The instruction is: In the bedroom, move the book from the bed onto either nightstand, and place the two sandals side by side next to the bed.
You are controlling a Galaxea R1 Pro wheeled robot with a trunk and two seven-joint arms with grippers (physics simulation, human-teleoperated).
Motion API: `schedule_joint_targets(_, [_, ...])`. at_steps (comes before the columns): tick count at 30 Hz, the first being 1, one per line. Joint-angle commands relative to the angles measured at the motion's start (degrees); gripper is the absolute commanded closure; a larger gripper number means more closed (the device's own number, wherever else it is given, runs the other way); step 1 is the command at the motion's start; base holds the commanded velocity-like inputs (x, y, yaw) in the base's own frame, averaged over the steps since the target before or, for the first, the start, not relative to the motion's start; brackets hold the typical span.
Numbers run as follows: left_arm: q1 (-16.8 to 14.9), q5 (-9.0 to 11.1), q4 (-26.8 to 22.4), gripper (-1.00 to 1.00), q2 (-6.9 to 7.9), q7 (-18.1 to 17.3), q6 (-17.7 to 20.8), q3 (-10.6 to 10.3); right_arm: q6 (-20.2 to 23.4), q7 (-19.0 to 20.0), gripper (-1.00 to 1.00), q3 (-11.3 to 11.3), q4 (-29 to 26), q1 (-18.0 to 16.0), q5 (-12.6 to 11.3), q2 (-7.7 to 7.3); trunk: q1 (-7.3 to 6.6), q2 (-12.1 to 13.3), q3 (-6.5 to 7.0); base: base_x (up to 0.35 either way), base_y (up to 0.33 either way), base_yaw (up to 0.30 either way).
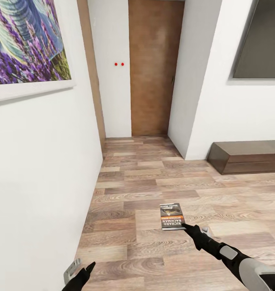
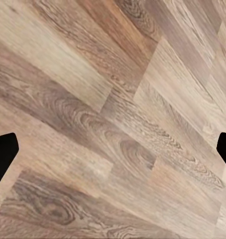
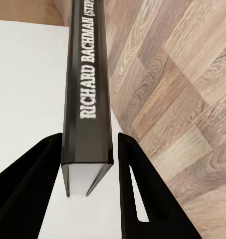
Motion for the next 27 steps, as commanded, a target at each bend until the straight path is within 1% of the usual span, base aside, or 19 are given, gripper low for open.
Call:
schedule_joint_targets(1, [-0.03, 0.33, 0.05, -1.00, 0.01, -0.16, -0.25, -0.48, 0.44, 0.29, 1.00, 0.10, 0.16, -0.10, -0.77, 0.00, 0.01, -0.02, -0.05, 0.158, 0.000, -0.112])
schedule_joint_targets(13, [-0.03, 0.33, 0.05, -1.00, 0.01, -0.16, -0.25, -0.48, 0.44, 0.29, 1.00, 0.10, 0.16, -0.10, -0.78, 0.00, 0.01, -0.02, -0.05, 0.158, 0.000, -0.154])
schedule_joint_targets(27, [-0.03, 0.33, 0.05, -1.00, 0.01, -0.16, -0.25, -0.48, 0.44, 0.29, 1.00, 0.10, 0.16, -0.10, -0.73, 0.00, 0.01, -0.02, -0.05, 0.158, 0.000, -0.202])
